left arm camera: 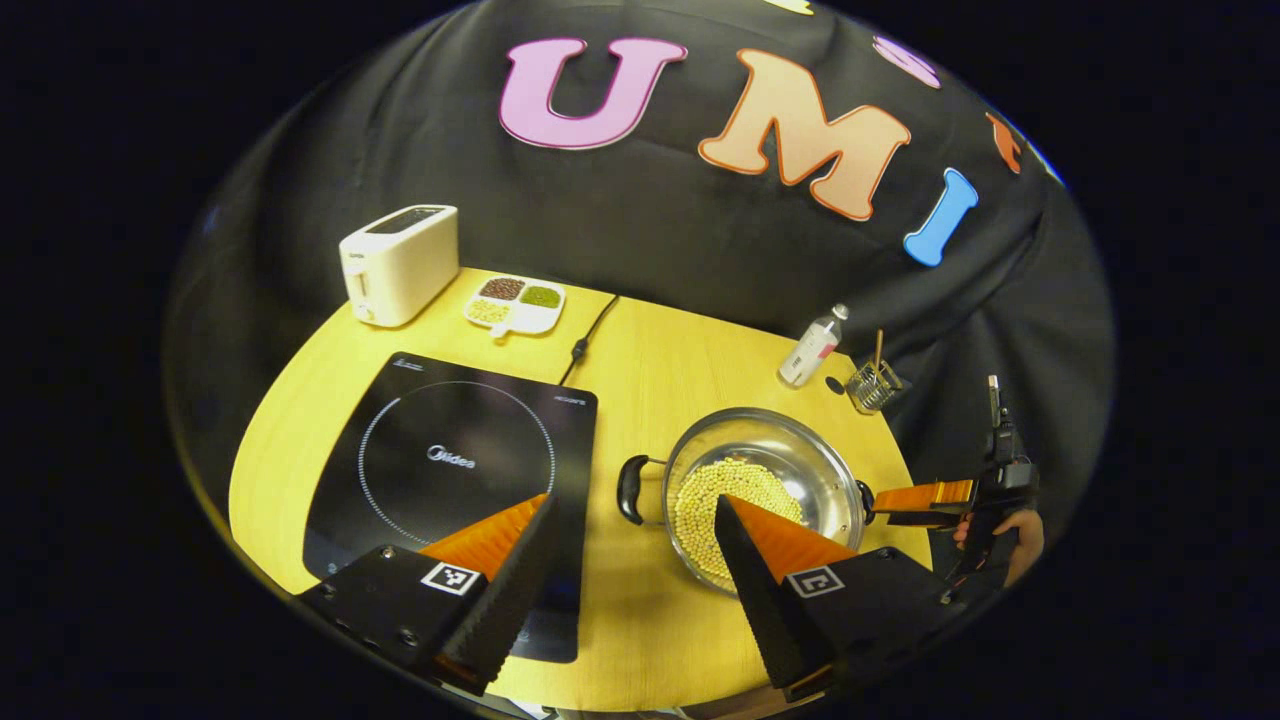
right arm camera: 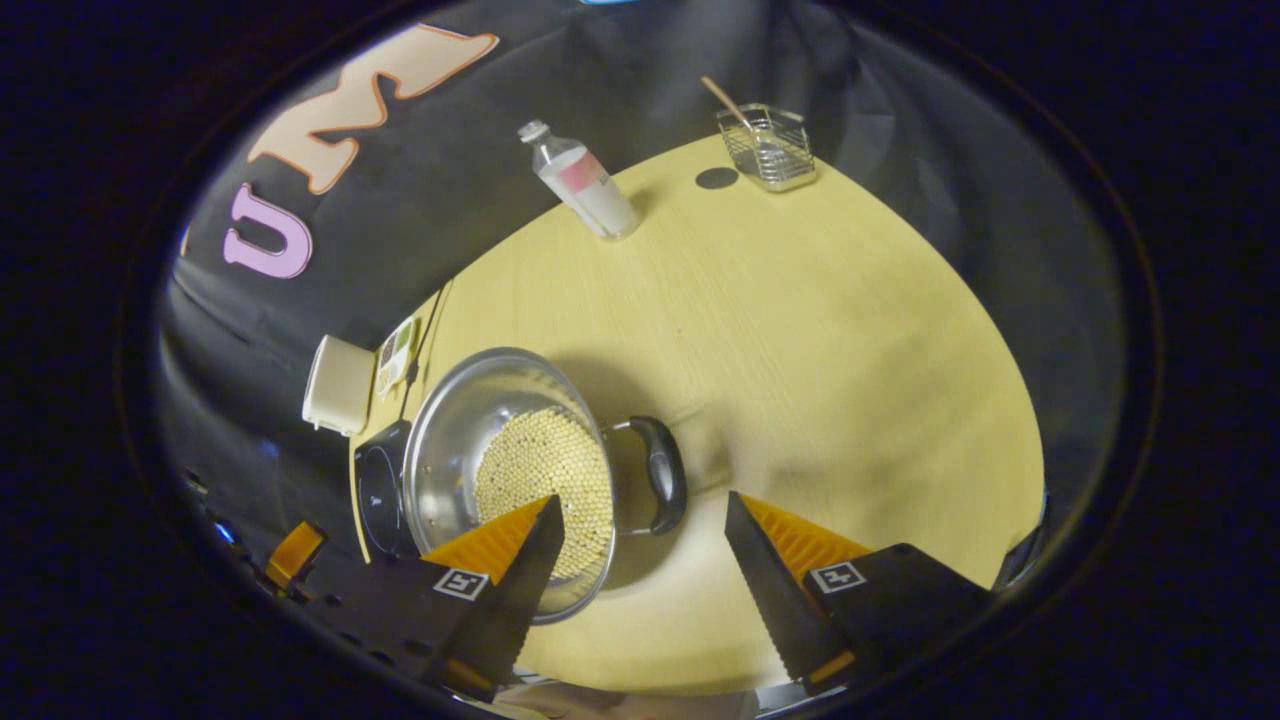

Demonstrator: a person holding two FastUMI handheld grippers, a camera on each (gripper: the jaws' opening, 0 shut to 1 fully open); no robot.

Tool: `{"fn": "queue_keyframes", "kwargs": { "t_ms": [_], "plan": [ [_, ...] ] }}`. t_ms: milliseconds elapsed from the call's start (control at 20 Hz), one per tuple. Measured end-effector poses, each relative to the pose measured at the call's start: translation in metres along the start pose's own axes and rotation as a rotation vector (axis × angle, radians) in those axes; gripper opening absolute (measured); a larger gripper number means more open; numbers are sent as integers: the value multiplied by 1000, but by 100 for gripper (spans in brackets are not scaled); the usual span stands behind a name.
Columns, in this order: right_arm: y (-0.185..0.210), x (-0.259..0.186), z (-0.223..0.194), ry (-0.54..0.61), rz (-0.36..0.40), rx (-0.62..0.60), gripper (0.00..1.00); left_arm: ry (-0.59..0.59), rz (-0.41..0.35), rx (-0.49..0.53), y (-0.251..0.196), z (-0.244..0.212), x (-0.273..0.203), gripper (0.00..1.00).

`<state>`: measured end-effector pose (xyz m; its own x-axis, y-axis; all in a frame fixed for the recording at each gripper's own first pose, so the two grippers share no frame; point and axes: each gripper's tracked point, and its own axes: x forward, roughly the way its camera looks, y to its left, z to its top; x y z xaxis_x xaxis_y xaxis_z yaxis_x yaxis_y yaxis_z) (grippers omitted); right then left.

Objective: First push the handle of the pot to place it horizontally, then grasp the pot with both hands and set it on the induction cooktop.

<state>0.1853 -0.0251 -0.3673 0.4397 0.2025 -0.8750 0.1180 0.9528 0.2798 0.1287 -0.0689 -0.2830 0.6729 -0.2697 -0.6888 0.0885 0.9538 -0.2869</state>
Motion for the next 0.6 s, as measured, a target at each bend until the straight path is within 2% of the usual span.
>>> {"fn": "queue_keyframes", "kwargs": {
  "t_ms": [250,350,400,600],
  "plan": [
    [0,28,-2,81,36,-18,92,93,-4,-69,-2,-15,54,96],
    [4,38,-7,116,56,-34,92,130,12,-68,2,-22,69,96],
    [3,40,-8,128,60,-37,98,148,18,-61,4,-24,75,96],
    [6,52,-11,168,79,-43,98,218,41,-33,9,-37,95,96]
  ]
}}
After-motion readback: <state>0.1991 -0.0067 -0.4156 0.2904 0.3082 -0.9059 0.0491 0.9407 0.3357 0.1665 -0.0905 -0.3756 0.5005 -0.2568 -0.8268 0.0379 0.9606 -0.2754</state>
